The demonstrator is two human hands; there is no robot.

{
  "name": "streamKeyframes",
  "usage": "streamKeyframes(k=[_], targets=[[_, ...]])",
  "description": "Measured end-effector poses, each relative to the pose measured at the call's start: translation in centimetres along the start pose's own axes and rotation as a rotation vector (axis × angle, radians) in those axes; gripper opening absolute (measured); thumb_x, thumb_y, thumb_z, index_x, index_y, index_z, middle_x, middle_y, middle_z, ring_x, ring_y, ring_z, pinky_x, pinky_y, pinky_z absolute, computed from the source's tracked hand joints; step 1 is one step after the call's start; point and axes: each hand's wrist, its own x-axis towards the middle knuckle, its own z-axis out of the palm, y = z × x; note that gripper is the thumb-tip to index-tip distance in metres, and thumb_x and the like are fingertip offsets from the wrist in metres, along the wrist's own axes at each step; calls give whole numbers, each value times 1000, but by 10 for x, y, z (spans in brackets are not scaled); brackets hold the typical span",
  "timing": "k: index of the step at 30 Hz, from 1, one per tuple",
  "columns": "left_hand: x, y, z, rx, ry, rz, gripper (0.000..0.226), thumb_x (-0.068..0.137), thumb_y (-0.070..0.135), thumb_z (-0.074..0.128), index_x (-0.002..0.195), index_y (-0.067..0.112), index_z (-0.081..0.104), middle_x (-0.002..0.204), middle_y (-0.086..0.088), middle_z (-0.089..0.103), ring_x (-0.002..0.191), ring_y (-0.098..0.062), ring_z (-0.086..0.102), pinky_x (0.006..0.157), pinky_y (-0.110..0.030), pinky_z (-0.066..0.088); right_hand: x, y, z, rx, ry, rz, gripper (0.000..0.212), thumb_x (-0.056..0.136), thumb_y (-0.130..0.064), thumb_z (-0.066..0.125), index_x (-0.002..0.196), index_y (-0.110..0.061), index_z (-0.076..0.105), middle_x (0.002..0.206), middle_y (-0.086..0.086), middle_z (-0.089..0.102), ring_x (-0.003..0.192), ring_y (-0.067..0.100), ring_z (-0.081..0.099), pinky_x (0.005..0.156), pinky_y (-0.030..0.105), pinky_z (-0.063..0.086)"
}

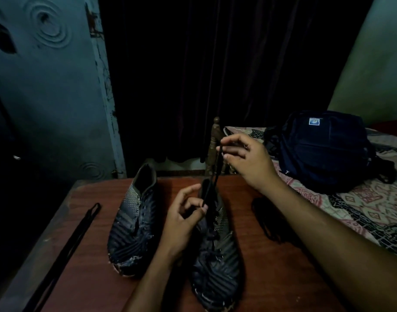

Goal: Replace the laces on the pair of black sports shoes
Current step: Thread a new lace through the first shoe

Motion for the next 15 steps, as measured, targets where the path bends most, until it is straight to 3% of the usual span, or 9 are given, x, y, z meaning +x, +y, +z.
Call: streamKeyframes(k=[2,6,9,11,13,15], targets=[[1,-3,0,54,15,-2,53,84,10,73,134,20,60,79,6,60,79,-10,60,78,-22,51,1,-5,1,107,20,16,33,88,19,59,106,-9,62,105,3,70,109,14,70,91,29,57],[3,-7,0,152,94,11,45,91,5,75,129,28,65,72,10,57,72,-5,59,73,-20,50,9,-26,11,278,34,-3,31,88,21,57,112,3,59,112,15,66,110,20,71,89,32,57],[0,-2,4,121,104,0,32,94,5,71,119,25,70,62,17,59,63,2,58,66,-15,47,12,-42,28,407,-121,17,30,91,22,52,113,3,57,114,16,62,104,23,72,87,40,59],[0,0,4,117,125,-2,20,96,12,71,108,27,77,67,6,63,68,-7,61,70,-26,49,11,-50,41,458,-269,47,27,93,21,50,109,0,57,113,17,61,99,23,72,83,43,61],[1,1,2,133,168,13,8,96,24,72,100,25,78,87,-10,73,87,-21,69,85,-40,54,11,-54,51,417,-366,48,25,94,19,51,105,-2,58,109,17,63,93,22,73,80,40,62],[2,0,-3,141,237,9,17,95,37,69,102,24,76,104,-9,75,105,-31,70,98,-53,55,12,-50,53,280,-385,25,26,93,16,55,101,-8,61,104,14,67,89,23,73,77,36,61]])
